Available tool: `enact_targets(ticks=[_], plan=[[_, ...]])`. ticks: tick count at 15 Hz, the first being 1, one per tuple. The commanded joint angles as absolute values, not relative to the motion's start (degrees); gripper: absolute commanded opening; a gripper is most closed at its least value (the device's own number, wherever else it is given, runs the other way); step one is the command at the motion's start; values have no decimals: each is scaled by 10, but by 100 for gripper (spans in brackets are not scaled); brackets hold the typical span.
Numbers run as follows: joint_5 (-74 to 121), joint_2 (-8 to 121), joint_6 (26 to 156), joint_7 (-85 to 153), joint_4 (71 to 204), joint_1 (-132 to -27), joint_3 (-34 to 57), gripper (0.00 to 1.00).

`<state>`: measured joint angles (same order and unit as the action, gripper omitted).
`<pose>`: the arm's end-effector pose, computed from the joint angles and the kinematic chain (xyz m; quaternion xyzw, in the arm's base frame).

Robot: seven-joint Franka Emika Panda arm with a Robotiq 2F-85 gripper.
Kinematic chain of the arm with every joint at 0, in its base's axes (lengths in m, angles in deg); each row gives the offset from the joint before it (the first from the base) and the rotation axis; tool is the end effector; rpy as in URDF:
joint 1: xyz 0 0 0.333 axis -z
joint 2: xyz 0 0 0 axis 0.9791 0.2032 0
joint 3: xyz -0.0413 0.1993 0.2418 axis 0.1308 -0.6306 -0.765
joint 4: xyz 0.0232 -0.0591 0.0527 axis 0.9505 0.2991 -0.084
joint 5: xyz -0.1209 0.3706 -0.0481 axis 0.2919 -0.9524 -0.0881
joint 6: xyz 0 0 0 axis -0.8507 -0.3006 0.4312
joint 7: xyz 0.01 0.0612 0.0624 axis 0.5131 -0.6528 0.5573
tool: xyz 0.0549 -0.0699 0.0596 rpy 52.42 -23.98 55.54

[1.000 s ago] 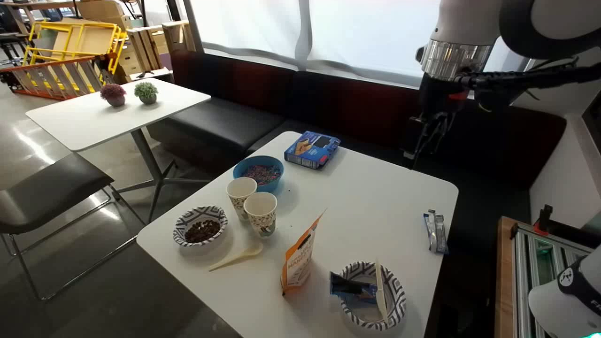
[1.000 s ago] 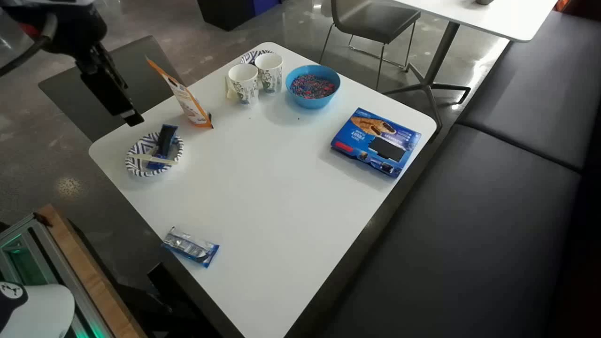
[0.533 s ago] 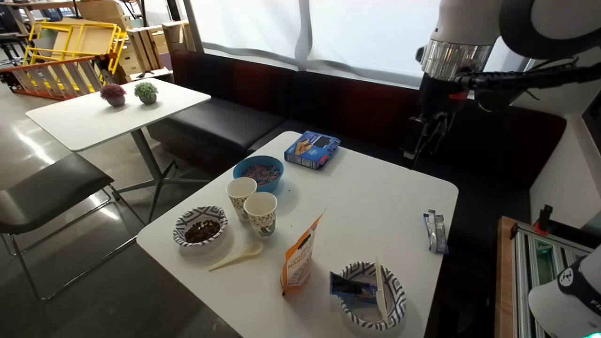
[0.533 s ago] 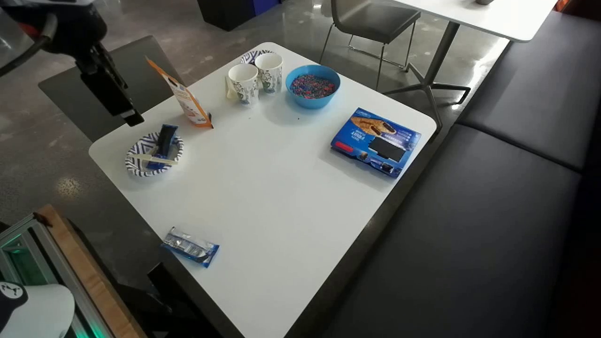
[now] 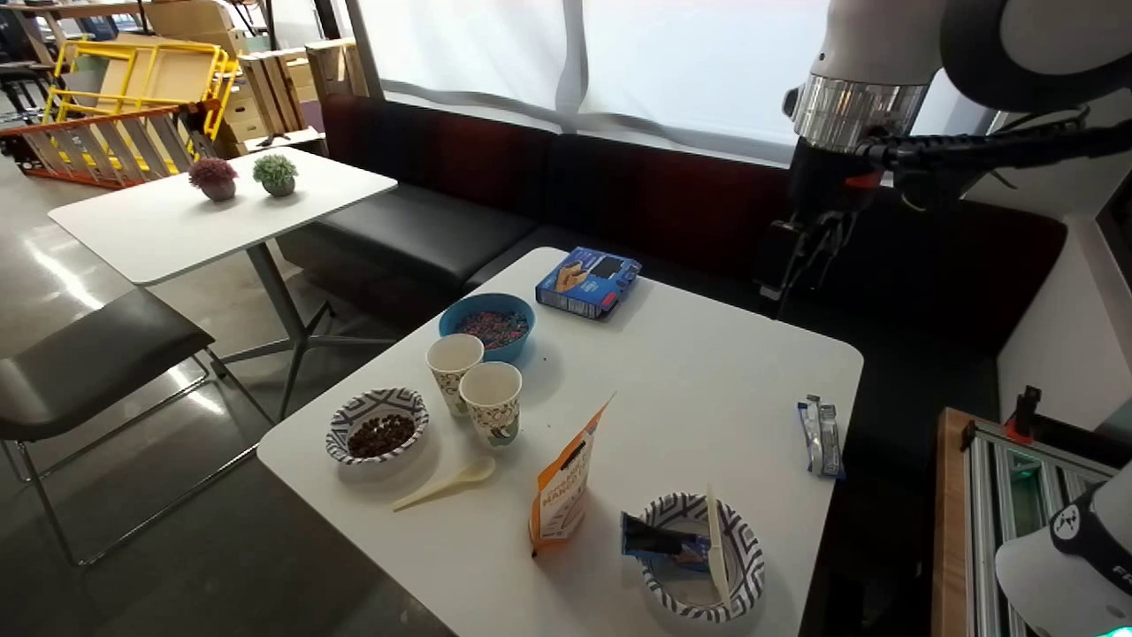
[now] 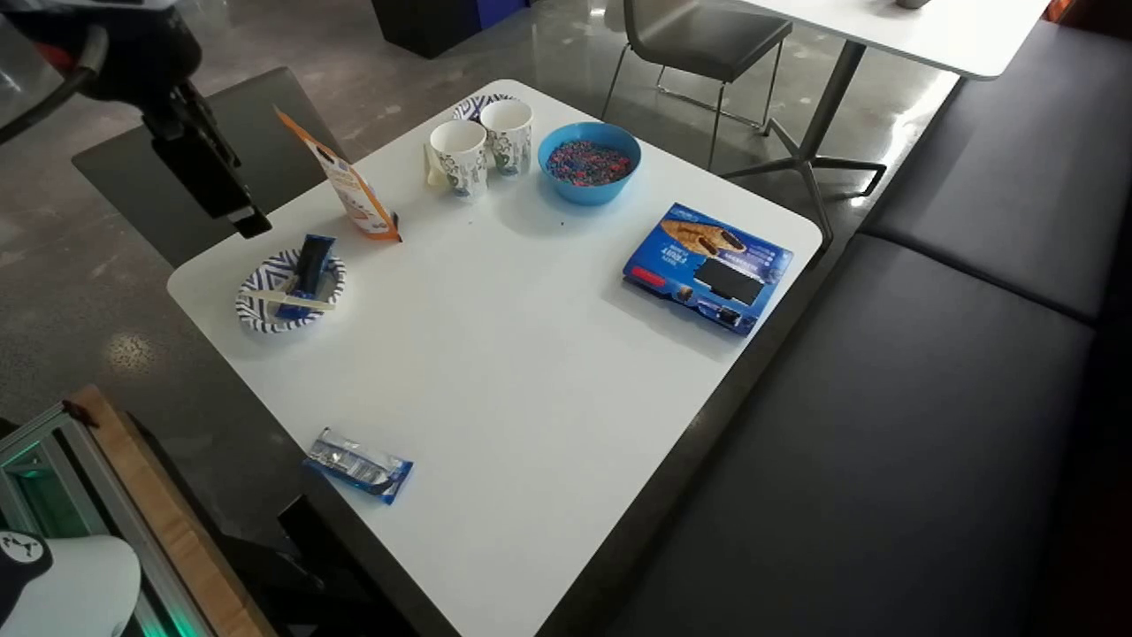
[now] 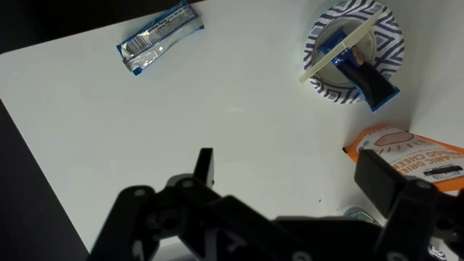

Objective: Move the orange packet to the right

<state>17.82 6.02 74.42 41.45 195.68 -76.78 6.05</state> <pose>0.3627 0.0023 0.4389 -0.9926 0.1193 -0.0126 0.0175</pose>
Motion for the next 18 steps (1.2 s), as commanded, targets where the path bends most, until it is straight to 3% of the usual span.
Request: enact_targets(ticks=[1, 7, 18], plan=[[187, 96, 751, 401, 1944, -778, 41, 100], [133, 180, 844, 443, 1916, -814, 8, 100], [115, 254, 999, 722, 1891, -803, -52, 100]])
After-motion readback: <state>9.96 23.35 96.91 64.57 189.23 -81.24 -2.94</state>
